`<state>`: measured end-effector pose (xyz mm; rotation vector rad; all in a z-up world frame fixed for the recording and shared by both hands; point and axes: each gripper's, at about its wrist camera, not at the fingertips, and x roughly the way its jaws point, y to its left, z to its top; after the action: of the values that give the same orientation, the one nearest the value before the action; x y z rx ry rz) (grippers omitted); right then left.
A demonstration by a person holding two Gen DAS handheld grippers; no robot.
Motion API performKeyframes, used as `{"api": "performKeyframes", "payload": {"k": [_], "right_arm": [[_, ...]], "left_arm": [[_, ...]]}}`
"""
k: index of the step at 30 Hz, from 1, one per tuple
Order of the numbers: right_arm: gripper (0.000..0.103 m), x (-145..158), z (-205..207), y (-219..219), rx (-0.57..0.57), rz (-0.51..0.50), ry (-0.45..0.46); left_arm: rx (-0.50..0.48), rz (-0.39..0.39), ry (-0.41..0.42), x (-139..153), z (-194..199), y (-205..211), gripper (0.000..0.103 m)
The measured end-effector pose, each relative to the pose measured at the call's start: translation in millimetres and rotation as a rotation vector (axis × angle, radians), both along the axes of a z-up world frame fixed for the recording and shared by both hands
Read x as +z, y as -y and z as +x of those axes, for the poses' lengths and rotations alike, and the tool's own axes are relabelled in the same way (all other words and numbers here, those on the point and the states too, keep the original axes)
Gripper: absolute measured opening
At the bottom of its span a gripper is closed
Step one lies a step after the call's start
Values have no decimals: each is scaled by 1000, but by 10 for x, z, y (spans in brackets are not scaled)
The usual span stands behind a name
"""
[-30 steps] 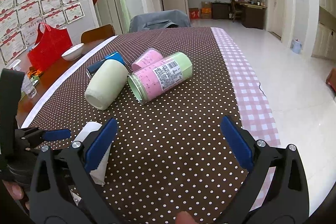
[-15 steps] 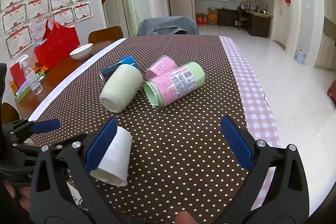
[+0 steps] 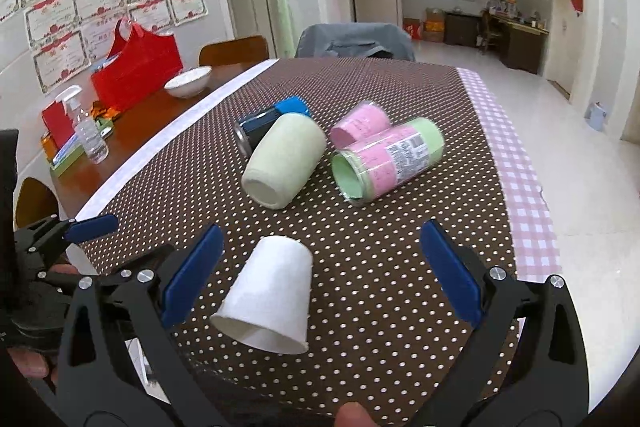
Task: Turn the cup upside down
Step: 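Close the right gripper on the white cup while the left gripper opens and releases it, then turn the white cup rim-down with the right gripper and lower it onto the runner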
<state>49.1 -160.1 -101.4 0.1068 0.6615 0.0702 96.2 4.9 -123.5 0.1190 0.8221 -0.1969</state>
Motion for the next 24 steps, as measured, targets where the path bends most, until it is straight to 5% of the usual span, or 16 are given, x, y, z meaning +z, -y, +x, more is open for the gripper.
{"api": "performKeyframes", "payload": {"k": [13, 24], "right_arm": [[97, -221, 370, -260, 91, 6, -183], [97, -487, 709, -255, 150, 105, -404]], "left_arm": [[77, 34, 21, -98, 38, -252, 94], [123, 67, 21, -261, 111, -426, 94]]}}
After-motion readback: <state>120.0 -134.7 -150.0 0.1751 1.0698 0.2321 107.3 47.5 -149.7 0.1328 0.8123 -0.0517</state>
